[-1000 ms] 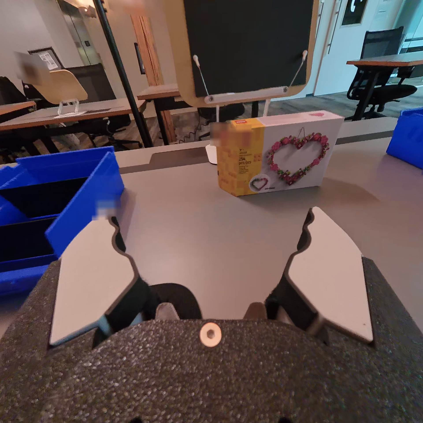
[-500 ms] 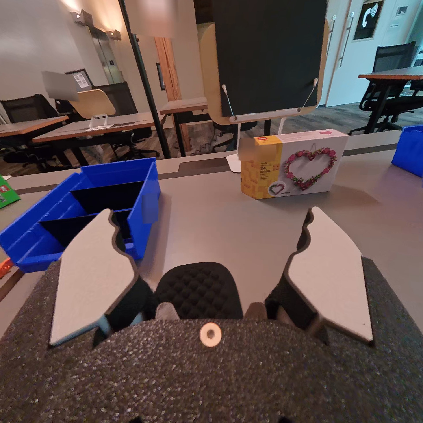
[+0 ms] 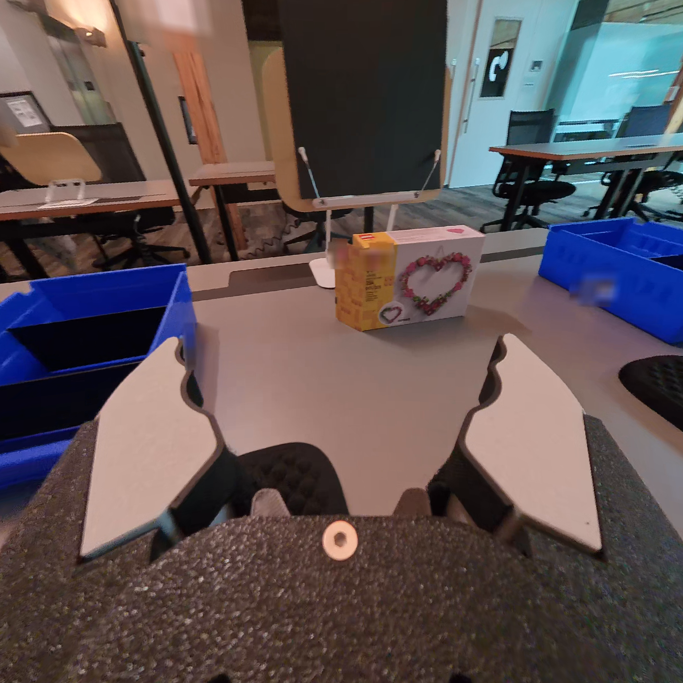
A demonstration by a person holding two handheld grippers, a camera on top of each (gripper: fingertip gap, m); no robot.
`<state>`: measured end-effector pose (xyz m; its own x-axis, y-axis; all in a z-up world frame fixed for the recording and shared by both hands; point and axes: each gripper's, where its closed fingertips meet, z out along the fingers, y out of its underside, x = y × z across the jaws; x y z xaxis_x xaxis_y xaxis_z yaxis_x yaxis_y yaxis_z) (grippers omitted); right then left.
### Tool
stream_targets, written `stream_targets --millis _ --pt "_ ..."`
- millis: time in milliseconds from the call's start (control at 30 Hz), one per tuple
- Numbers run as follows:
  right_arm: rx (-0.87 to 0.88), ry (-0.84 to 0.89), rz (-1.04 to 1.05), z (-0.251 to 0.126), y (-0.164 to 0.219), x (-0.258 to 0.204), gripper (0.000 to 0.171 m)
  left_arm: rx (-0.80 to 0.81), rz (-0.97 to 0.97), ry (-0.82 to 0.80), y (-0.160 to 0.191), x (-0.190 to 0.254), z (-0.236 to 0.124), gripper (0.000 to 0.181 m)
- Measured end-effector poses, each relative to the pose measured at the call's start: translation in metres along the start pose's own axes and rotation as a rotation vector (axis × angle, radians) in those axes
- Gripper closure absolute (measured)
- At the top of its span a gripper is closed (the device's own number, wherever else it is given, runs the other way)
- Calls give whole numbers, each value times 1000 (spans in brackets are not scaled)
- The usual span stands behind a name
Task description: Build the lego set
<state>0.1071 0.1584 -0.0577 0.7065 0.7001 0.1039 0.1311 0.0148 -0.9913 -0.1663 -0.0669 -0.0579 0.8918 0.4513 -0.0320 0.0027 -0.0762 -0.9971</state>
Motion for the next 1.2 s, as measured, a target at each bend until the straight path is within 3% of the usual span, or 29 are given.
stream_targets --millis 233,567,967,1200 --pt "-13 -90 -92 45 5 -13 31 -21 72 89 4 12 43 36" --pt "-100 -266 -131 135 29 -27 32 -22 129 246 27 16 133 36" --pt "-195 -467 -144 235 63 -57 43 -130 159 405 79 20 235 48" --pt "-266 -525 -183 278 91 -75 43 -248 212 470 109 28 277 49"
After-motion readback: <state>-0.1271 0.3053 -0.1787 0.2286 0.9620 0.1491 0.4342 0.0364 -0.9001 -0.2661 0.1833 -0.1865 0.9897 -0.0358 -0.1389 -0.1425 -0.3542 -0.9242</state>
